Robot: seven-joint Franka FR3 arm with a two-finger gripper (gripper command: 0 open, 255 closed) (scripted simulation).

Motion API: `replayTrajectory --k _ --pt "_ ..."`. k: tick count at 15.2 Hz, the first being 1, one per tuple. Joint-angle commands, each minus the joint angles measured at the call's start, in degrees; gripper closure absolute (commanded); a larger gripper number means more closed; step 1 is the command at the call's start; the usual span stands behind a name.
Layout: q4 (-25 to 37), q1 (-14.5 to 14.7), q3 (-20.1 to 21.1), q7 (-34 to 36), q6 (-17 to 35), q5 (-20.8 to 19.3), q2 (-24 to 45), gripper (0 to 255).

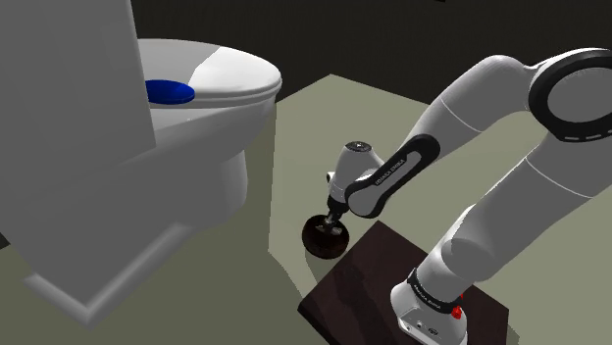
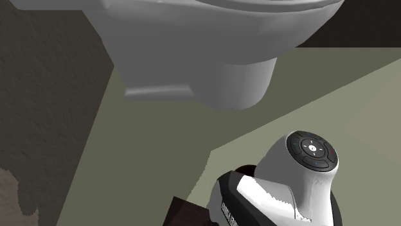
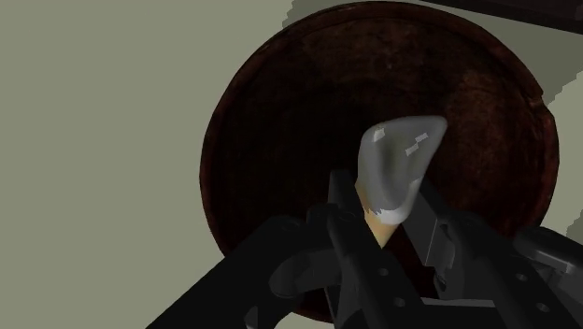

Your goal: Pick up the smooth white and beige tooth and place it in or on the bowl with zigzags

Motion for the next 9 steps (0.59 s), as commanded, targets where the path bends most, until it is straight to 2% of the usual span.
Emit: replayTrajectory --k 1,2,7,9 --pt "0.01 0.00 0.00 0.00 0.01 -0.01 0.01 255" --pt "0.01 0.00 0.00 0.00 0.01 -0.01 0.01 0" --pt "0.01 0.00 0.00 0.00 0.01 -0.01 0.01 0" --pt "0.10 1.01 -0.26 -1.66 -5.90 2.41 -5.87 0"
